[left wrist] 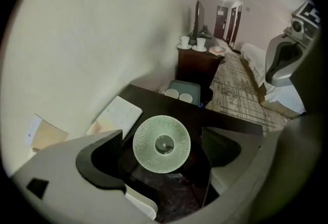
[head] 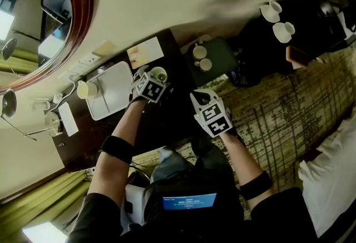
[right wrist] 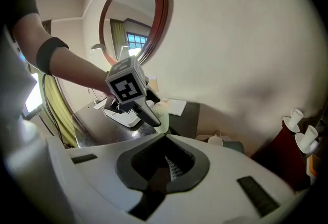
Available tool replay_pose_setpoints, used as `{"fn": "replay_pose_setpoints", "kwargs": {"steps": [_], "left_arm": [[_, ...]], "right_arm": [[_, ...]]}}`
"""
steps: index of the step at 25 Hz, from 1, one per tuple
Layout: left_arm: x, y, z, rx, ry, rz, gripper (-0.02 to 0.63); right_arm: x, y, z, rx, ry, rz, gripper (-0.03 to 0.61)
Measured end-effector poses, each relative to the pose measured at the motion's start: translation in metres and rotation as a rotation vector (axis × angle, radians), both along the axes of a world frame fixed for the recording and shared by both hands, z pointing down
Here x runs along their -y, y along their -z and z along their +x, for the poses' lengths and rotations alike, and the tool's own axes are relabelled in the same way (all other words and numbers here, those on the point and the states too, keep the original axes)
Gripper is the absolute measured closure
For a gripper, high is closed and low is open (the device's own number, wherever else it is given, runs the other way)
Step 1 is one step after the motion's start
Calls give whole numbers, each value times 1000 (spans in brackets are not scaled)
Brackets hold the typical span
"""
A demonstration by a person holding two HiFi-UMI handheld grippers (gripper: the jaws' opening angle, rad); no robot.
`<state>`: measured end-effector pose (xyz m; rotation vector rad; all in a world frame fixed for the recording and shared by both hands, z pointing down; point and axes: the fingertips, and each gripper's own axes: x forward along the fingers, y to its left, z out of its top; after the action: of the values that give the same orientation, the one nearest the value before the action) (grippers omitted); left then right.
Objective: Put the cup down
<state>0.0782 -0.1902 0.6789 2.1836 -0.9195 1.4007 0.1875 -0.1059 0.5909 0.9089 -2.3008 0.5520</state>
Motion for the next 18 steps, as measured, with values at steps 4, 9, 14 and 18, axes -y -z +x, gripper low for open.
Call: {"fn": "replay_pose_setpoints", "kwargs": {"steps": [4, 9, 14, 18], "left_arm": [[5, -10, 2, 10, 10, -29, 129], [8, -11, 4, 31, 21, -56, 227], [5, -13, 5, 14, 29, -53, 235], [2, 1, 4, -22, 54, -37, 235]], "right_arm": [[2, -6, 6, 3, -6, -14, 577], [6, -8, 15, -1, -15, -18, 578], [8, -7, 16, -5, -19, -15, 578], [7, -6, 7, -3, -4, -17, 577]]}}
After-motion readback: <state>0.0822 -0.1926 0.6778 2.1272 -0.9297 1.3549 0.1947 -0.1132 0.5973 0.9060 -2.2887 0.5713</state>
